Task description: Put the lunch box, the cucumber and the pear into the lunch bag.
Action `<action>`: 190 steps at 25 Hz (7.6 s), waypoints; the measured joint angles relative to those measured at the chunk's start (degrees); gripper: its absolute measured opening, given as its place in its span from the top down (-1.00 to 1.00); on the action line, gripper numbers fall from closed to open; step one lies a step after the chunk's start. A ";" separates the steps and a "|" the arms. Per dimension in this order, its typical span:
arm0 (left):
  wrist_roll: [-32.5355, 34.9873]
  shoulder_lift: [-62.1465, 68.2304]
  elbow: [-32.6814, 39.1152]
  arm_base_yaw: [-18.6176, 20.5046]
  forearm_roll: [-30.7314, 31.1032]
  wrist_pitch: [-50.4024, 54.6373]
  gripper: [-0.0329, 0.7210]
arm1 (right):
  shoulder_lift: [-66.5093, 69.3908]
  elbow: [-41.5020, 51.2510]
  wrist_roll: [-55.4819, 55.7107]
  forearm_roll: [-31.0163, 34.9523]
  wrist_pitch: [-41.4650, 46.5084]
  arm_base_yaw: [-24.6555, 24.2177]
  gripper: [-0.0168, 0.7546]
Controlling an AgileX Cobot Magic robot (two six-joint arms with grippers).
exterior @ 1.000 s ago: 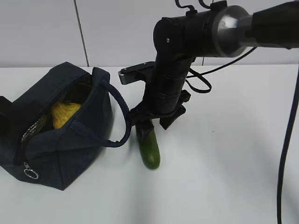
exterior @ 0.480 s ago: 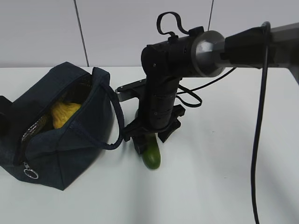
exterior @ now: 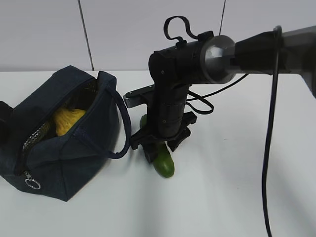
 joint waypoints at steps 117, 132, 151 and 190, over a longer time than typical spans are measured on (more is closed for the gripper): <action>-0.05 -3.71 0.00 0.00 -12.32 -4.33 0.91 | -12.94 -9.12 -9.76 13.87 3.00 3.77 -0.16; -0.05 -3.71 0.00 0.00 -12.27 -4.04 0.91 | -8.01 -9.12 -9.52 15.46 2.06 3.77 0.26; 2.49 -3.71 0.00 -9.06 -20.42 -6.36 0.91 | -15.11 -9.12 -6.10 -7.32 9.97 3.77 0.93; 4.75 -2.92 0.00 -19.97 -26.67 -11.99 0.01 | -19.77 -9.12 -3.85 -13.11 16.14 3.17 -0.12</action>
